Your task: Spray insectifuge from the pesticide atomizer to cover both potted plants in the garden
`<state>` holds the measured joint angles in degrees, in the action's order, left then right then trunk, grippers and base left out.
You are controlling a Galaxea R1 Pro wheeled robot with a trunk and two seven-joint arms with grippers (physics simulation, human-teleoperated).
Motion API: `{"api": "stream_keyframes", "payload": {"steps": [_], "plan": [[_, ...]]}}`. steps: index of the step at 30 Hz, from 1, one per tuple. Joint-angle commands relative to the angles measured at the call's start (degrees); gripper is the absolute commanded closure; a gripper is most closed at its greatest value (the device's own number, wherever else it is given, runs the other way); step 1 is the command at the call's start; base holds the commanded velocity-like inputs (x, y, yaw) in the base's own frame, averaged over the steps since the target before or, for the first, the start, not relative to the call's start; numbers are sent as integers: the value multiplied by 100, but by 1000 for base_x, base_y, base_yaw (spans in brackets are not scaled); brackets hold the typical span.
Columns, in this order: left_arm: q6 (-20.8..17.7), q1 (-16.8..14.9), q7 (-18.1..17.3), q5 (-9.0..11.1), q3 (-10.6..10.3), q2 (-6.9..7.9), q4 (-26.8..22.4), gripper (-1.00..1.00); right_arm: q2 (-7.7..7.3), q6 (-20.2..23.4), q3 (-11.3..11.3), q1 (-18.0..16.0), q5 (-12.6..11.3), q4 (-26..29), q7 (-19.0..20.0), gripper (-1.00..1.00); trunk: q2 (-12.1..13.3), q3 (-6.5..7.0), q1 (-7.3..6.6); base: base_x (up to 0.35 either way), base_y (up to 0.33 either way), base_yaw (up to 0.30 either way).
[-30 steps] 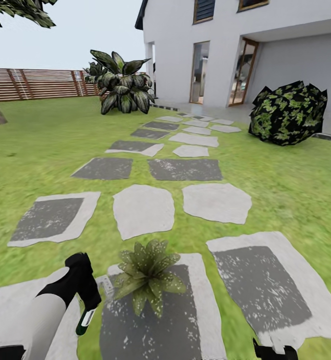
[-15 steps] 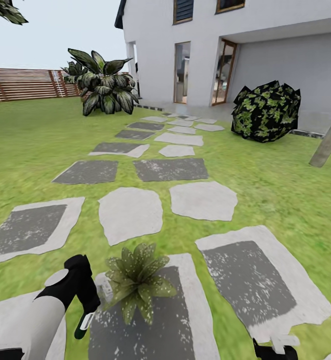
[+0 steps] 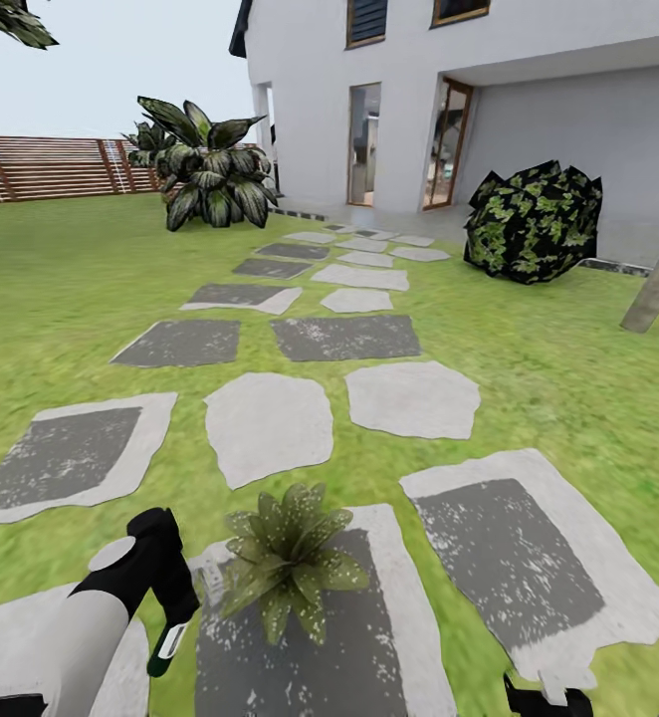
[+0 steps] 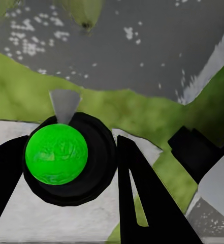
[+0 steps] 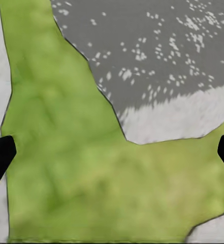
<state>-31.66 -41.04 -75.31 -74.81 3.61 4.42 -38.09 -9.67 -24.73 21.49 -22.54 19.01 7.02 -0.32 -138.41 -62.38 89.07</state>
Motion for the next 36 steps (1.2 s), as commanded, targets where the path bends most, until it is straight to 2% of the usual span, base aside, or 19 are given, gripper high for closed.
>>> {"api": "stream_keyframes", "payload": {"steps": [1,8,12,18,26,36], "plan": [[-60,-1,-36,-25,23,-3,-6,100,0,-23,48,-5,59,-3,-3,-100,-2,-5,-3,-116,251,0],[-68,-1,-37,-25,30,-12,-6,100,0,-23,48,-5,59,-4,-3,-100,-2,-5,-3,42,279,0],[-63,4,-21,-25,8,-12,-6,100,0,-23,48,-5,59,-6,-3,-100,-2,-5,-3,39,76,0],[-59,-1,-3,-24,28,-3,-10,100,23,-23,46,-5,59,1,-3,-100,-2,-5,-3,2,3,0],[-60,-1,-1,-22,36,-12,-15,100,26,-23,48,-5,59,1,0,-100,-2,-5,-3,-99,-213,-2],[-65,-1,-9,-16,35,-17,-15,100,25,-23,48,-5,59,1,5,-100,-2,-5,-3,-1,-20,-235]]}}
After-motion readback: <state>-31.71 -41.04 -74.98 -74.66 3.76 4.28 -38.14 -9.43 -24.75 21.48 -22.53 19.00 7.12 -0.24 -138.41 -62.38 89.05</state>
